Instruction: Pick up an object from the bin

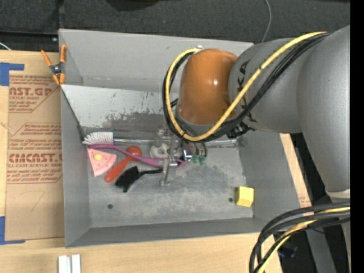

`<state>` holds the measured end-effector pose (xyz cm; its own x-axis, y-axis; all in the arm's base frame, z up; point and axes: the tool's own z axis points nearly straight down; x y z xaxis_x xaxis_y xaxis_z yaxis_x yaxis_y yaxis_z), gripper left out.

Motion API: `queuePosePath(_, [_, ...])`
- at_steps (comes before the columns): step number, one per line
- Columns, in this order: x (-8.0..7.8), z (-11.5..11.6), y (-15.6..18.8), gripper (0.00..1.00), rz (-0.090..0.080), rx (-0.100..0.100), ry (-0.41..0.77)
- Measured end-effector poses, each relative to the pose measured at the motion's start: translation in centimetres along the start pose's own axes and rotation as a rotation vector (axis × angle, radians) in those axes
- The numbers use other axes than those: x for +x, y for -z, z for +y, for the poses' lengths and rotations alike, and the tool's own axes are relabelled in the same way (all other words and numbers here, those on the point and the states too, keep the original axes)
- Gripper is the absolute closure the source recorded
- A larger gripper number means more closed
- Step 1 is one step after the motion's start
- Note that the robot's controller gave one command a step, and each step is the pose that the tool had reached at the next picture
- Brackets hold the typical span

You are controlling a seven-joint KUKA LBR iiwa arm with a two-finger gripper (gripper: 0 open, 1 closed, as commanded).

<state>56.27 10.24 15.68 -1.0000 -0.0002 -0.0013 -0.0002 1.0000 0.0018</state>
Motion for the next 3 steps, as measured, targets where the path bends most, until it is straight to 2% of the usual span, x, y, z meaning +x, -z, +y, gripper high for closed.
queuePosePath(1, [0.0, 0.0, 0.0, 0.00, 0.000, 0.000, 0.000])
queuePosePath(2, [-0.8, -0.4, -5.9, 0.00, 0.001, -0.001, -0.011])
queuePosePath(3, [-0.3, 0.4, -4.4, 0.00, 0.001, 0.000, -0.006])
